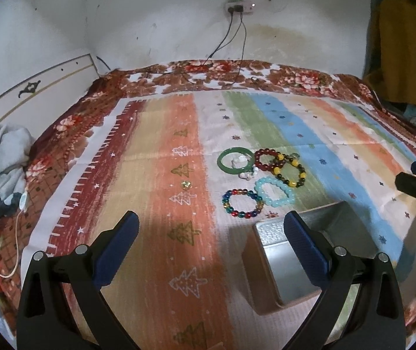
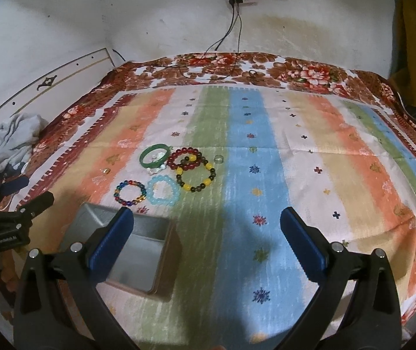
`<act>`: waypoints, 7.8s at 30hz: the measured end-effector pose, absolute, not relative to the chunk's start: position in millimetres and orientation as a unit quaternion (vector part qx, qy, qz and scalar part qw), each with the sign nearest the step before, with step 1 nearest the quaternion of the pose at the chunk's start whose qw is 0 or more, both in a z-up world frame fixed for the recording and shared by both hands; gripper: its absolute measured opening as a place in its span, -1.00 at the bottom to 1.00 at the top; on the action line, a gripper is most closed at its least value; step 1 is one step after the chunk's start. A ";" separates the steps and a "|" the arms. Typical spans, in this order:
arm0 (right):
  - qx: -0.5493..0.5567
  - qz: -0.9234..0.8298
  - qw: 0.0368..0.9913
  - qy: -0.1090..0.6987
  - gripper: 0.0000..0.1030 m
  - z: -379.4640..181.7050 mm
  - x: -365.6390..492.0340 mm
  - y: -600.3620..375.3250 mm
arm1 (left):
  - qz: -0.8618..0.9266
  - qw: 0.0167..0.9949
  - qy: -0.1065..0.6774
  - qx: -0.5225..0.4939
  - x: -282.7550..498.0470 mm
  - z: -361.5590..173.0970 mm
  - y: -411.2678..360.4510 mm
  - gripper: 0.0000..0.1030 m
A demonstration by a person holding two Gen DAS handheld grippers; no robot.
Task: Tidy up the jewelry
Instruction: 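Move both tools forward over the tin toward the jewelry pile, then grasp the small gold earring with the left tool while the right tool grasps the metal ring, then carry the earring and ring into the silver tin and open both tools, then move both open tools back toward the bead bracelets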
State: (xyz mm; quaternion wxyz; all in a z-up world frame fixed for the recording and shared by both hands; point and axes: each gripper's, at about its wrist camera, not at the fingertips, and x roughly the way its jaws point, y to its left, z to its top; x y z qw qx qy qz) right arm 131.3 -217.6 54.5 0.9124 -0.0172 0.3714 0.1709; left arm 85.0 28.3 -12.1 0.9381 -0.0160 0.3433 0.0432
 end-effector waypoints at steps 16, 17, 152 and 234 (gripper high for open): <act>-0.014 0.173 0.905 0.389 0.92 54.8 167.7 -215.8 | 0.050 0.928 0.370 -0.014 114.8 -17.0 40.6 0.89; -0.012 0.172 0.903 0.393 0.92 54.1 170.7 -215.8 | 0.050 0.927 0.371 -0.014 116.8 -17.5 41.2 0.89; 0.001 0.174 0.805 0.567 -0.58 -7.3 339.2 -155.7 | -0.037 0.844 0.526 -0.094 243.3 -54.1 87.9 -0.69; -0.015 0.259 0.810 0.526 0.58 30.7 222.4 -165.6 | -0.067 0.859 0.499 -0.093 180.9 -34.8 38.8 0.00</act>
